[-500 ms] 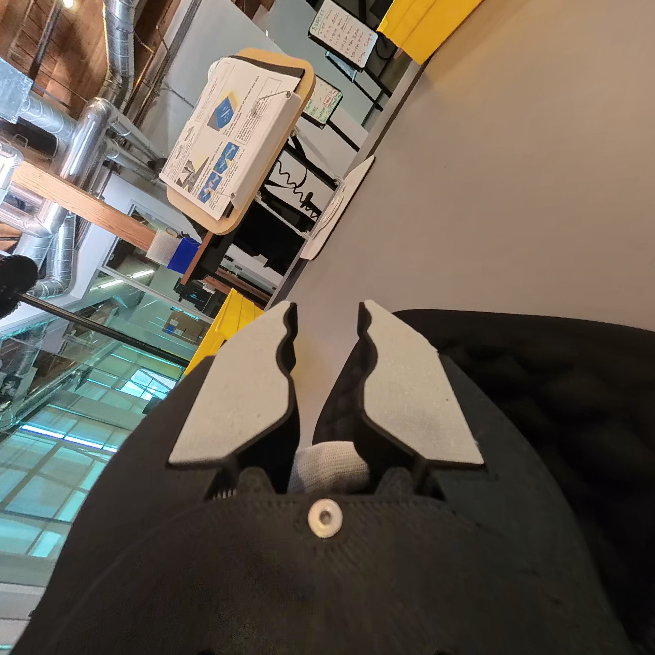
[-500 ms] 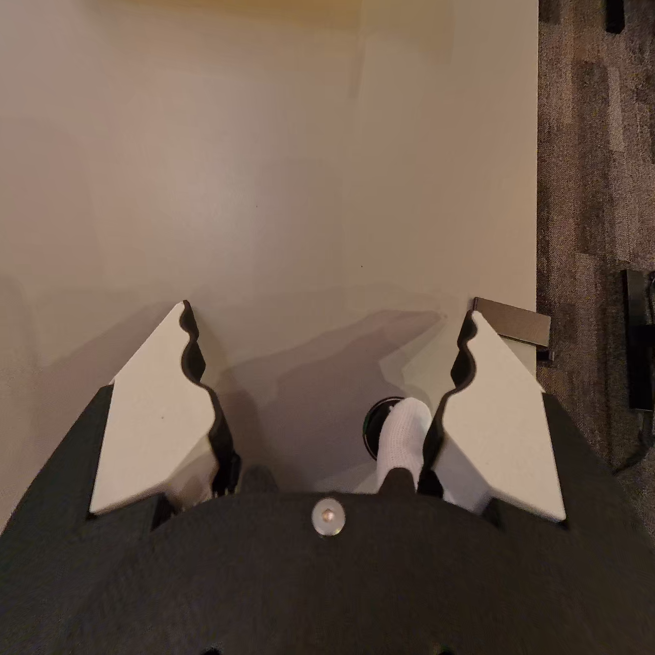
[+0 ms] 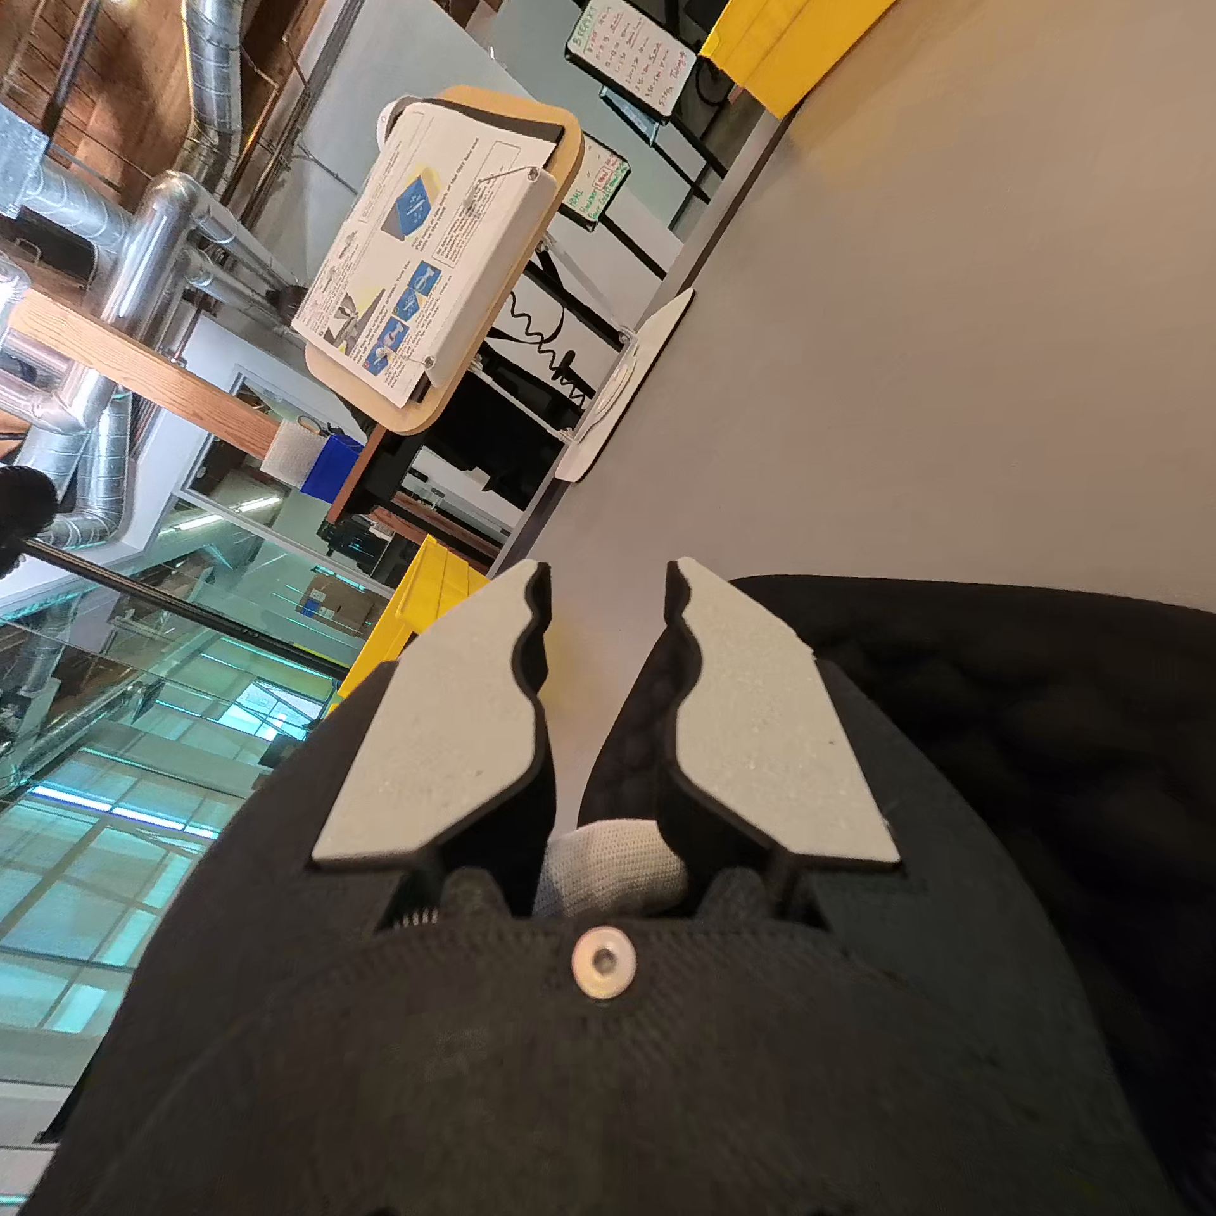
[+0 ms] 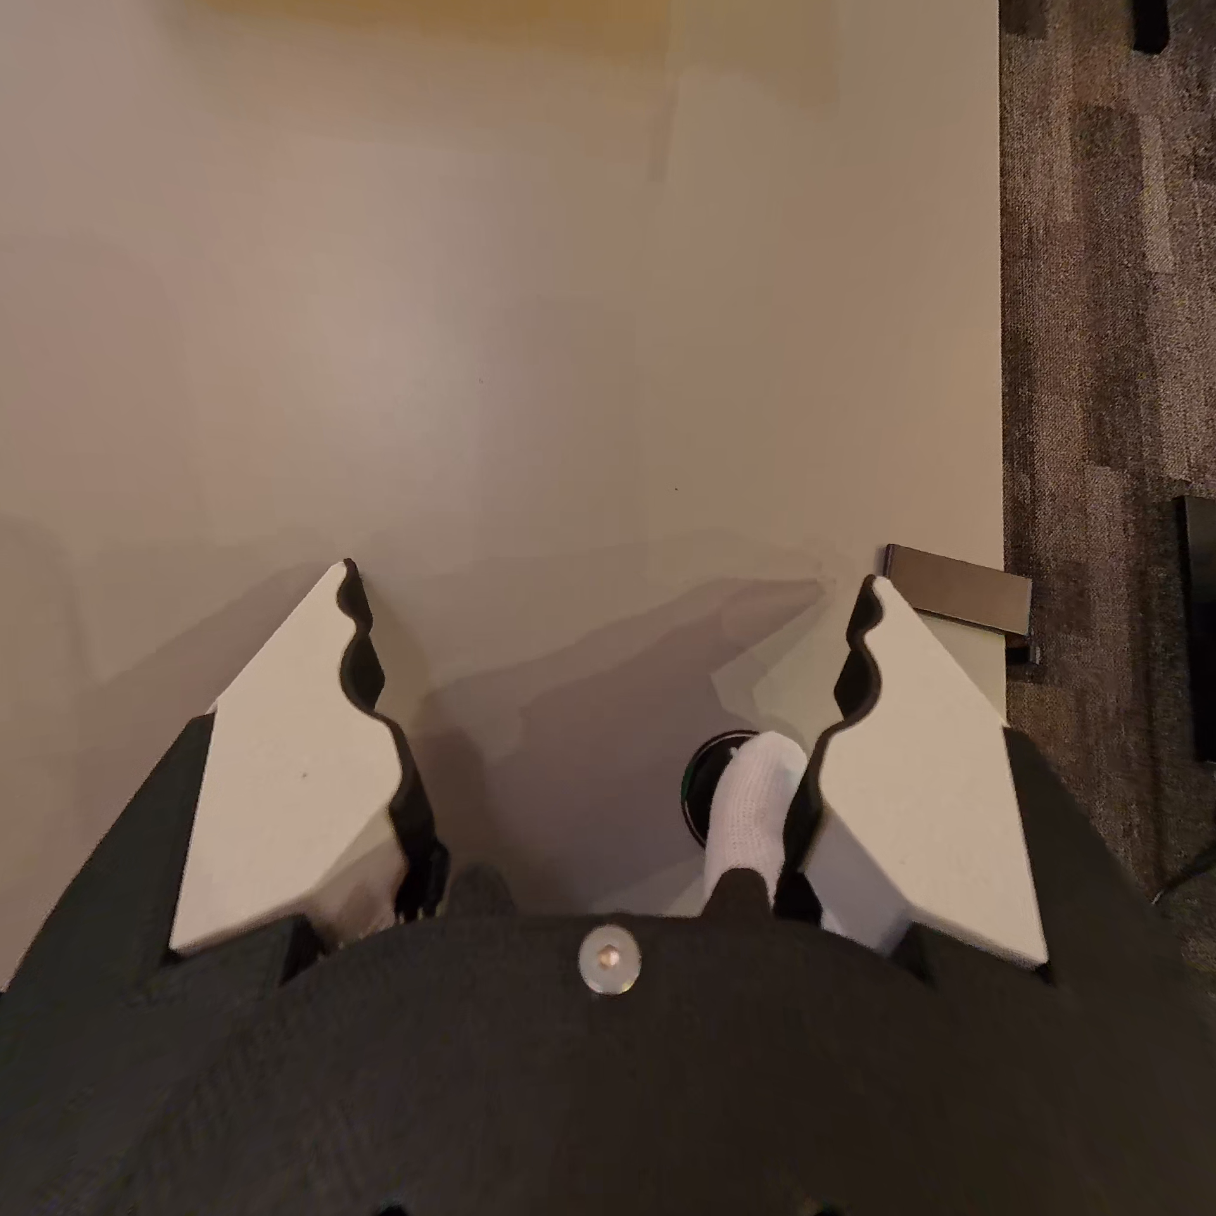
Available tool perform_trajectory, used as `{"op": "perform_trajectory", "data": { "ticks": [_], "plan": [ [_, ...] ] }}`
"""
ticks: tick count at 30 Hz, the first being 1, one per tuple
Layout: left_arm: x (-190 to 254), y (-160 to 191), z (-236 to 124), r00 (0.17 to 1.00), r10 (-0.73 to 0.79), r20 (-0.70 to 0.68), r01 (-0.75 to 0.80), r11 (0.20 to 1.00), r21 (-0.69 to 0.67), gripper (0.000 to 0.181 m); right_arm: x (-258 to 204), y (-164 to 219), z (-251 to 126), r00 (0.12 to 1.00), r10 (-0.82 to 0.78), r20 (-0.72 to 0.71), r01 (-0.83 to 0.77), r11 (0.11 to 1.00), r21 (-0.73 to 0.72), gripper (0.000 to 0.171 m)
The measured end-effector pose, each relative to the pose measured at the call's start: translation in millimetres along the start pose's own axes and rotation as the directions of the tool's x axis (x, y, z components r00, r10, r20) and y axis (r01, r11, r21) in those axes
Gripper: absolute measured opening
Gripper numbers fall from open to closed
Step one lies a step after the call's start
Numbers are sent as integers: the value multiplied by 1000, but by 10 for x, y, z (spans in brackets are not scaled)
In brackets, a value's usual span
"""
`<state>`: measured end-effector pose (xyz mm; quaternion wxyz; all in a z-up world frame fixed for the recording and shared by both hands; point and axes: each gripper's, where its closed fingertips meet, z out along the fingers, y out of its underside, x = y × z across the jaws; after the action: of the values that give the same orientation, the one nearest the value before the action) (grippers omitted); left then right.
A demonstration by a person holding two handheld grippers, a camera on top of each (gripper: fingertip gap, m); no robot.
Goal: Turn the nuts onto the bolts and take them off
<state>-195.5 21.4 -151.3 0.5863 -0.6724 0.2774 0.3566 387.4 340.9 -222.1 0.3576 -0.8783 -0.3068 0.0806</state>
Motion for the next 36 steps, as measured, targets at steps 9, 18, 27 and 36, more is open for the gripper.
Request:
{"op": "perform_trajectory", "data": {
  "ticks": [9, 18, 27, 36],
  "plan": [
    [96, 67, 47, 1000, 9, 3, -9, 1000, -3, 34, -12, 82, 82, 1000, -15, 18, 15, 1000, -17, 140],
    [176, 131, 49, 1000, 13, 17, -13, 1000, -1, 33, -22, 154, 164, 1000, -4, 5, 4, 1000, -2, 139],
    [262, 209, 74, 1000, 10, 20, -9, 1000, -12, 34, 0, 221, 254, 1000, 12, -11, -12, 1000, 3, 135],
    [351, 291, 105, 1000, 8, 24, -7, 1000, -26, 34, 10, 282, 332, 999, 16, -31, -15, 999, 29, 132]
  ]
}}
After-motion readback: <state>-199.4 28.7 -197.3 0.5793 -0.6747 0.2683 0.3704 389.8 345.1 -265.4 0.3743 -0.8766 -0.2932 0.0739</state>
